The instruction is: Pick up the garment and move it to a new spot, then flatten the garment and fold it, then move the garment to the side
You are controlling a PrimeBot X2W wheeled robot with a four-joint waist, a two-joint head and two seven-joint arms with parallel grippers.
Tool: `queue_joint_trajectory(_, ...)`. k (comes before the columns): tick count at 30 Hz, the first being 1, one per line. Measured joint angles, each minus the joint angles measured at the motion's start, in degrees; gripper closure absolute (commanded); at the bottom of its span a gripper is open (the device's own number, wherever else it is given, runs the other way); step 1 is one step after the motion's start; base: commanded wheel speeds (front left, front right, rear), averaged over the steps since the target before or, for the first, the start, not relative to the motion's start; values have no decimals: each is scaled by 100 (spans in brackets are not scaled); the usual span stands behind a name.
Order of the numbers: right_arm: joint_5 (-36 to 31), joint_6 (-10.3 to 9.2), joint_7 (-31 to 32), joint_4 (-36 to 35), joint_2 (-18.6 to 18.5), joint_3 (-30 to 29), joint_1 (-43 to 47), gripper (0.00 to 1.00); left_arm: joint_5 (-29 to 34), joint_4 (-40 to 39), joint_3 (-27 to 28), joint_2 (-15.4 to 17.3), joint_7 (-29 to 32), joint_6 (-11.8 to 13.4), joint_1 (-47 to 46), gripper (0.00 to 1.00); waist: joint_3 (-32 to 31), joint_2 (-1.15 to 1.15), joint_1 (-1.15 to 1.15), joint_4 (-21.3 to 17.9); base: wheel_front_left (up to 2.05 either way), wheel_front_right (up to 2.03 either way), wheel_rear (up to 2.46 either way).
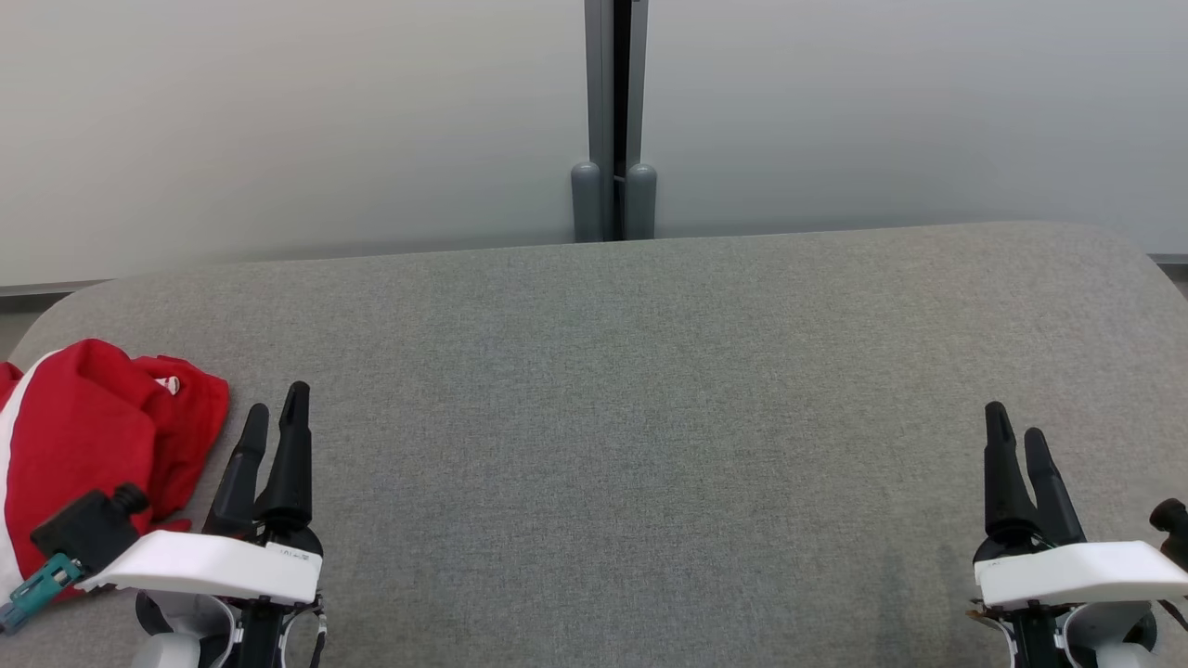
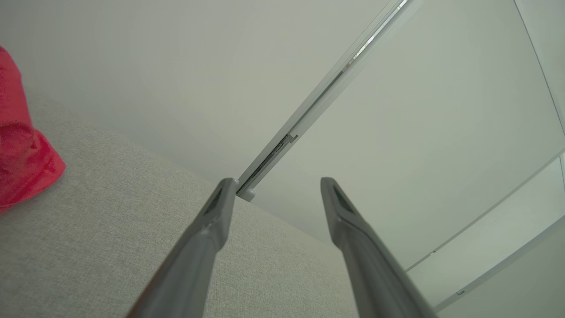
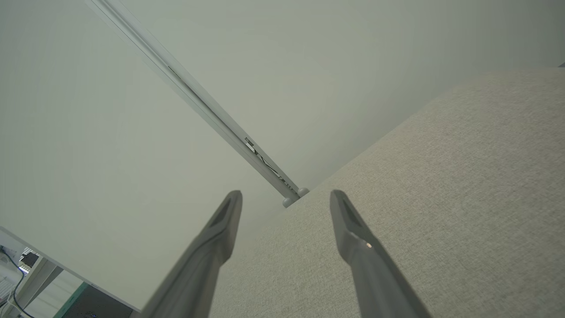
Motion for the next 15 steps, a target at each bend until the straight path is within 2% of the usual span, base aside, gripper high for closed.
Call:
queue_joint_trajectory(2, 0, 0, 0, 0, 0, 0, 0, 0, 0, 0, 0, 0, 0, 0, 0, 0, 0, 0, 0, 0, 0, 0, 0)
queue_joint_trajectory(15, -1167, 0, -91, -21, -4, 53, 16, 0, 1065, 60, -233, 151, -230, 0, 2, 0, -28, 0, 0, 17, 0, 0, 0)
